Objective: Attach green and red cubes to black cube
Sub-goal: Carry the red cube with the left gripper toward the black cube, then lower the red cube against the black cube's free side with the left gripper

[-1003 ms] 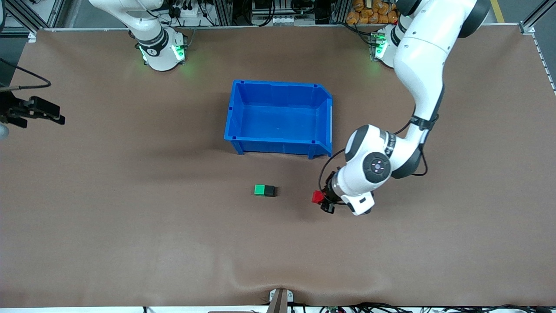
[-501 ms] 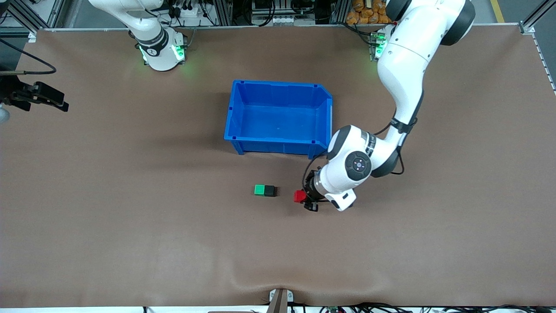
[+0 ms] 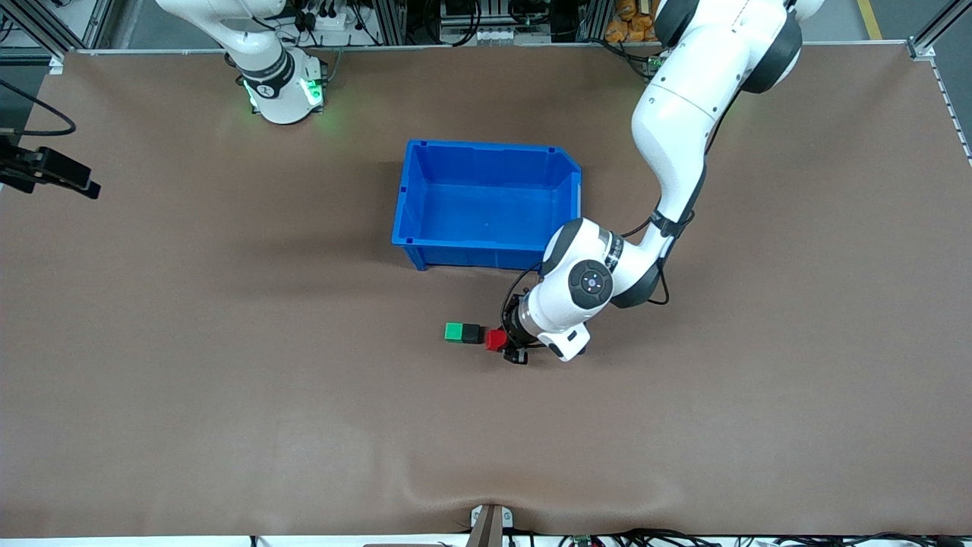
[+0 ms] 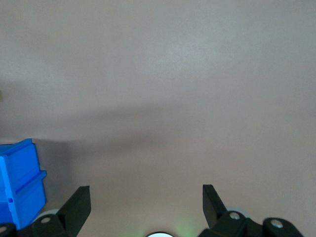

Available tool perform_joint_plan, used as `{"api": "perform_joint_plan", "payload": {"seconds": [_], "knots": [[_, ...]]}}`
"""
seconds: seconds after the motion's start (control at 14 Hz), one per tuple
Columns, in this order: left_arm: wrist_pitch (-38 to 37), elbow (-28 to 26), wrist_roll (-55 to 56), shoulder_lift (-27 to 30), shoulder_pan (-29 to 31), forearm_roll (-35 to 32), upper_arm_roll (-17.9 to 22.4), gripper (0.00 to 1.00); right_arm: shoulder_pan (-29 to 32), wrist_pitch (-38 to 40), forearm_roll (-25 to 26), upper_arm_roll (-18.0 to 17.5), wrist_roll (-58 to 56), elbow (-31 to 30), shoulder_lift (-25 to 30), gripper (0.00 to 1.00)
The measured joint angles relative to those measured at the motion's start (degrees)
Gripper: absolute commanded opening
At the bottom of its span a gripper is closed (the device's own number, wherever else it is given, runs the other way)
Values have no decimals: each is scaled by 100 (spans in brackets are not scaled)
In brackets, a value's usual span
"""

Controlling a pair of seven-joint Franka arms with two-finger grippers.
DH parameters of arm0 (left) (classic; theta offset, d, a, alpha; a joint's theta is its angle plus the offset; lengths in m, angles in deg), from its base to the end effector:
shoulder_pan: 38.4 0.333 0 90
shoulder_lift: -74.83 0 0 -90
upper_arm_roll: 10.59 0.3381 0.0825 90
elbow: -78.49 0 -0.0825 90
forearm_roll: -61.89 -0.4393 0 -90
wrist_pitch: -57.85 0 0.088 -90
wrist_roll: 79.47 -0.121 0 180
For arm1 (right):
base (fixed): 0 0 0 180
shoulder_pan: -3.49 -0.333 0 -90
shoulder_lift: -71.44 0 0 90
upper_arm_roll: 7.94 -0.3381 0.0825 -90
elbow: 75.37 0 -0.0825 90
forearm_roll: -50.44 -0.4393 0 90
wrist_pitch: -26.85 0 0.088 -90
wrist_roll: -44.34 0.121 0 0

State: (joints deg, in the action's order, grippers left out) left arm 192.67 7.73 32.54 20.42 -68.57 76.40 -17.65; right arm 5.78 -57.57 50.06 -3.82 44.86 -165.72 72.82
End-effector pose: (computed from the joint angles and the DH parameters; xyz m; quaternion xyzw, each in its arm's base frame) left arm 0.6799 -0.4898 0.1776 0.7114 0.6826 -0.1165 0.1200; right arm 0.5866 -0.0656 0.6357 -0.9974 0.0602 0.0395 0.0062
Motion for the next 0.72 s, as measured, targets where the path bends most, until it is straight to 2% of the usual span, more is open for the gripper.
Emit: {"api": "perform_joint_plan", "payload": {"seconds": [0.36,0.72], "knots": [[3,82,48,-168,-193,0,140,0,5,-42,-248,-22,0,13,0,100],[-68,110,48,-211,-226,0,185,0,-8,-85,-265,-91,0,130,-19,100]]}}
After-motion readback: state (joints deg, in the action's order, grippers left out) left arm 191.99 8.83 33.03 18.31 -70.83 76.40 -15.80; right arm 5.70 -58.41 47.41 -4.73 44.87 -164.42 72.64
